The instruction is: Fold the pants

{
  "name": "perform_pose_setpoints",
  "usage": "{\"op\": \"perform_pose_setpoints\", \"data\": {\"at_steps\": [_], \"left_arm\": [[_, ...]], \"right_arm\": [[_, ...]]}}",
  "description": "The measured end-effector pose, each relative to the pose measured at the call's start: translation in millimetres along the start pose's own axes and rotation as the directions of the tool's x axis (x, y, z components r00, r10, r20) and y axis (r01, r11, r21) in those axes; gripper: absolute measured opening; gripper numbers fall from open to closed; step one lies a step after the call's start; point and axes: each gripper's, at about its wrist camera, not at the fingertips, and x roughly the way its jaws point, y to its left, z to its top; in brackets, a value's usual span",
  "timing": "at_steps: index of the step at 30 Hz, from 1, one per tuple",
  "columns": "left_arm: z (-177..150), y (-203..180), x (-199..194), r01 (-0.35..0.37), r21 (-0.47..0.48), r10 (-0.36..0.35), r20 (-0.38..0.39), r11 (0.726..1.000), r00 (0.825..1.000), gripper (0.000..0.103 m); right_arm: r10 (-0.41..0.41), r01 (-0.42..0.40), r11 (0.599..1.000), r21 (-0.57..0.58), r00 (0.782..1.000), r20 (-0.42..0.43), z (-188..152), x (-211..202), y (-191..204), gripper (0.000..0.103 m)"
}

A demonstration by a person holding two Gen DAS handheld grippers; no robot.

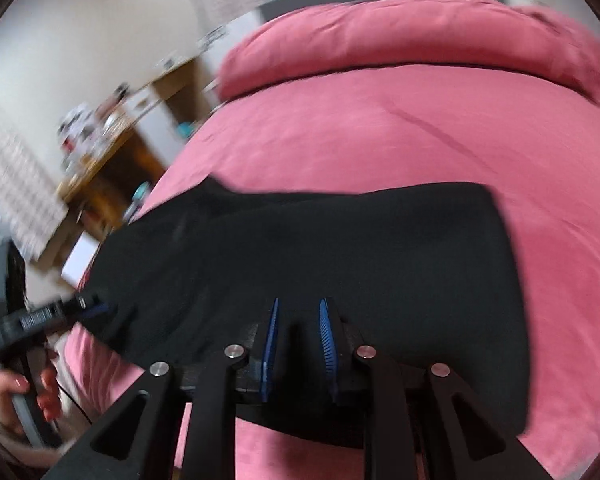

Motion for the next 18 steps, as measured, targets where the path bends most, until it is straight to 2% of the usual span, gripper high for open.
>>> {"op": "perform_pose_setpoints", "data": {"at_steps": [1, 4, 6, 8, 10, 12, 15, 18], "left_arm": [[-0.5, 10.9, -8.8, -0.026, -0.042, 0.027, 0.029, 0.999, 0.999, 0.062], [5.1, 38.5, -25.0, -0.086, -0.160, 0.100, 0.083, 0.983, 0.991, 0.063], [4.0, 56.9, -34.9, -0.119, -0.238, 0.148, 0.106, 0.964, 0.983, 0.063], [2.7, 71.0, -40.4, -0.150, -0.297, 0.189, 0.110, 0.943, 0.976, 0.063], [-2.9, 89.0, -51.8, -0.167, -0.365, 0.228, 0.131, 0.916, 0.965, 0.063], [-8.3, 108.3, -64.7, -0.177, -0.418, 0.256, 0.139, 0.891, 0.957, 0.063], [-9.0, 117.3, -59.1, -0.213, -0.455, 0.293, 0.113, 0.865, 0.949, 0.063], [-9.2, 130.9, -48.6, -0.197, -0.493, 0.264, 0.070, 0.848, 0.962, 0.063]], "right_arm": [[0.010, -0.011, 0.999, -0.036, 1.000, -0.023, 0.5, 10.0, 9.6, 0.021], [-0.015, 0.006, 0.995, -0.095, 0.996, -0.093, -5.8, 33.8, 21.7, 0.025], [-0.042, 0.024, 0.992, -0.124, 0.989, -0.143, -14.1, 49.7, 25.6, 0.028], [-0.056, 0.039, 0.988, -0.151, 0.992, -0.115, -19.0, 51.1, 29.3, 0.031], [-0.043, 0.027, 0.988, -0.151, 0.993, -0.107, -21.8, 49.2, 31.9, 0.038], [-0.040, 0.025, 0.988, -0.152, 0.994, -0.097, -24.6, 47.7, 33.1, 0.038], [-0.029, 0.017, 0.990, -0.137, 0.996, -0.088, -27.2, 45.7, 32.6, 0.039], [-0.017, 0.007, 0.993, -0.119, 0.996, -0.083, -29.2, 42.5, 29.9, 0.040]]}}
